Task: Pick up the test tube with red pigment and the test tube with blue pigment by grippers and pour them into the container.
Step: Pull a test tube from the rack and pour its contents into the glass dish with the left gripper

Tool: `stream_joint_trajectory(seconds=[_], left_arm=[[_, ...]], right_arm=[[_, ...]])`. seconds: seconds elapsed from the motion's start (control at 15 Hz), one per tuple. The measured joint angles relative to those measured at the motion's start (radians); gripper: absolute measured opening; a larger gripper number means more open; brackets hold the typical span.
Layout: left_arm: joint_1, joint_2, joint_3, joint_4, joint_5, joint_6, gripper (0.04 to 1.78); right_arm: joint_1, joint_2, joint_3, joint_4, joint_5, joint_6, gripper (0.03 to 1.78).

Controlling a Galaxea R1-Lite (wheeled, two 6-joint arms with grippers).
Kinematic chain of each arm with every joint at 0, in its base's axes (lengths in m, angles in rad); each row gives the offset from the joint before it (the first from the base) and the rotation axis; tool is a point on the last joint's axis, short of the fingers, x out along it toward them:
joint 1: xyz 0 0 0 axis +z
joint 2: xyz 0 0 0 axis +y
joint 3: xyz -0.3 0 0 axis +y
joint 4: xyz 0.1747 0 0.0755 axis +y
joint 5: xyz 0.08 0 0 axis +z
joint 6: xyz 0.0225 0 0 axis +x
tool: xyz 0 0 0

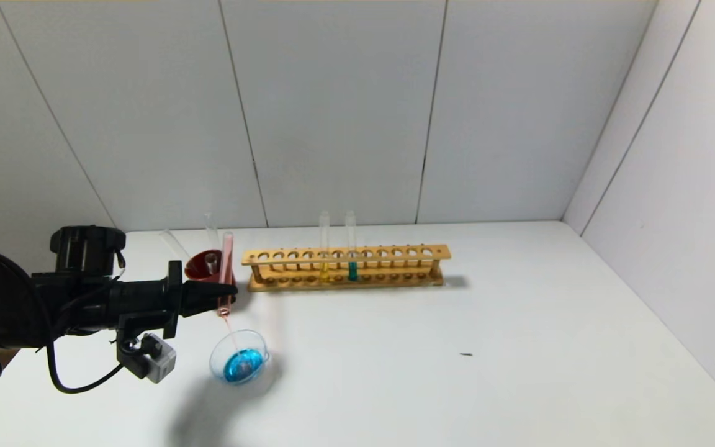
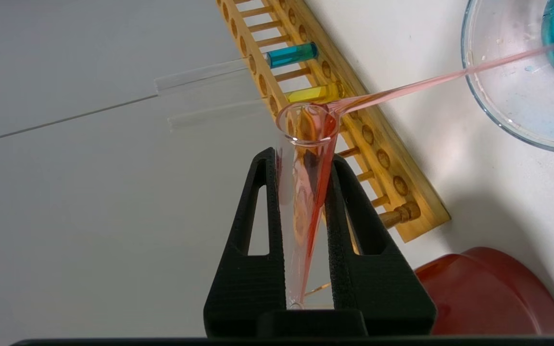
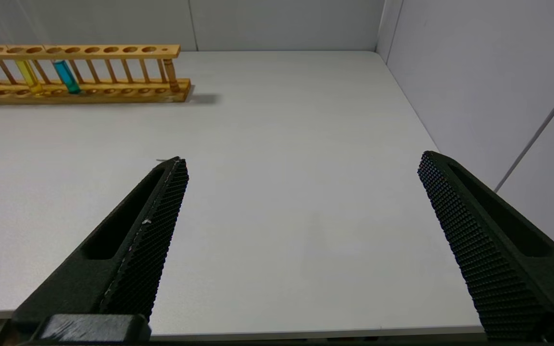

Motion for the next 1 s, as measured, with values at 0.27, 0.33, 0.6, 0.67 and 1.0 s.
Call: stream_joint_trajectory(seconds=[0.27, 0.33, 0.6, 0.67, 1.0], left_arm=[[0.0, 0.0, 0.001, -0.006, 0.0, 0.037, 0.3], [0.0, 0.0, 0.001, -0.006, 0.0, 0.046, 0.3], [0.001, 0.0, 0.0, -0.007, 0.001, 0.086, 0.3], [0.002, 0.0, 0.0, -0.007, 0.001, 0.093, 0.3], [0.007, 0.0, 0.001, -0.009, 0.007, 0.146, 0.3]], right_arm=[[0.0, 0.0, 0.0, 0.0, 0.0, 0.0, 1.75], [0.0, 0.0, 0.0, 0.0, 0.0, 0.0, 1.75], [0.0, 0.0, 0.0, 0.0, 0.0, 0.0, 1.75], [0.0, 0.0, 0.0, 0.0, 0.0, 0.0, 1.75], [0.0, 0.0, 0.0, 0.0, 0.0, 0.0, 1.75]])
